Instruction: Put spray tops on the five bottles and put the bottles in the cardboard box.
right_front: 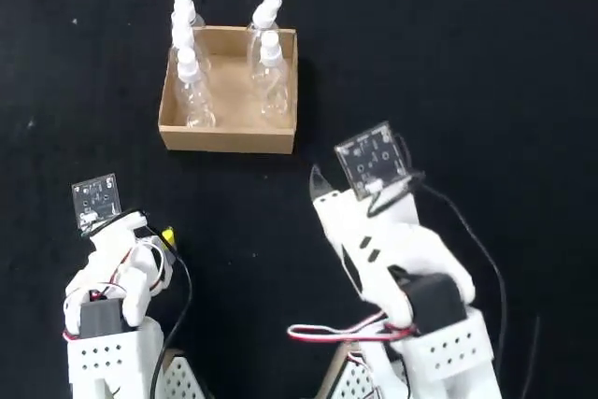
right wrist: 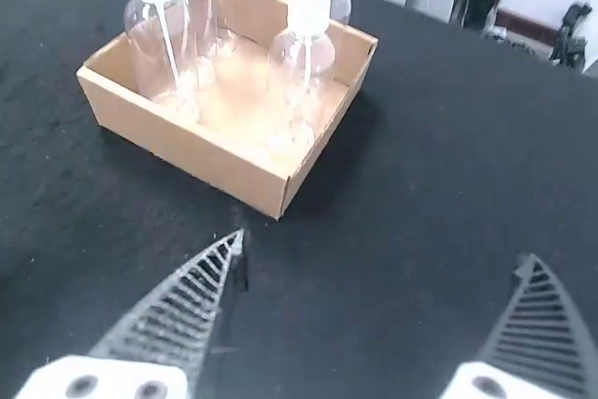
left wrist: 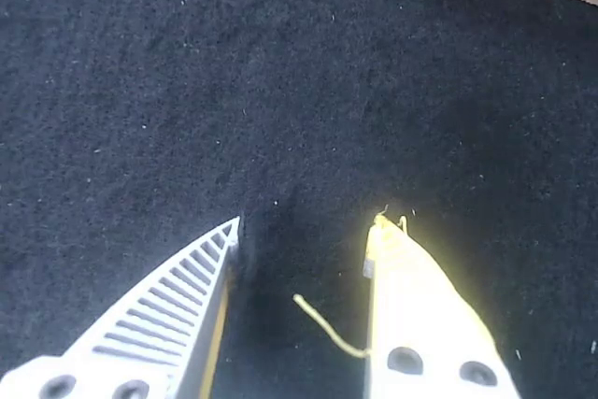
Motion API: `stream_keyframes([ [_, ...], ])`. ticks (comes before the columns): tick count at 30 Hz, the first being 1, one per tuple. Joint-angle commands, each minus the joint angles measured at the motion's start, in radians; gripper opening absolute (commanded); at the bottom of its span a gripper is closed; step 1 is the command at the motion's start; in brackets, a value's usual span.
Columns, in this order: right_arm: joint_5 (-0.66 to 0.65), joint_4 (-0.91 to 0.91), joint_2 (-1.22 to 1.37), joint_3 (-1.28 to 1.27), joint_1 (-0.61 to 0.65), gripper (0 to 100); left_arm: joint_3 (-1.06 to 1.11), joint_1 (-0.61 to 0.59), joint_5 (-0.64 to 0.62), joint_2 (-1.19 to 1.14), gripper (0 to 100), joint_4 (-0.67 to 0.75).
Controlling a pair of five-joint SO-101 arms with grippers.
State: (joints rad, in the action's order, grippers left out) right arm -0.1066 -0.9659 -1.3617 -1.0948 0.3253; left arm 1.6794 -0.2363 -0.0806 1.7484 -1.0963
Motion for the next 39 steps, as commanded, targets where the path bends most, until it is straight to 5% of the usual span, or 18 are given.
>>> stream_keyframes([
  [1,-0.005,-0.006,-0.079,-0.022,-0.023,37.5,0.025,-0.005,0.005,0.006,20,-0.005],
  [22,-0.003,-0.052,-0.392,-0.196,-0.241,37.4,0.025,-0.005,0.005,0.006,20,-0.005],
  [30,-0.006,-0.064,-0.536,-0.262,-0.235,16.5,0.025,-0.005,0.005,0.006,20,-0.005],
  [39,-0.006,-0.058,-0.533,-0.303,-0.233,10.3,0.025,-0.005,0.005,0.006,20,-0.005],
])
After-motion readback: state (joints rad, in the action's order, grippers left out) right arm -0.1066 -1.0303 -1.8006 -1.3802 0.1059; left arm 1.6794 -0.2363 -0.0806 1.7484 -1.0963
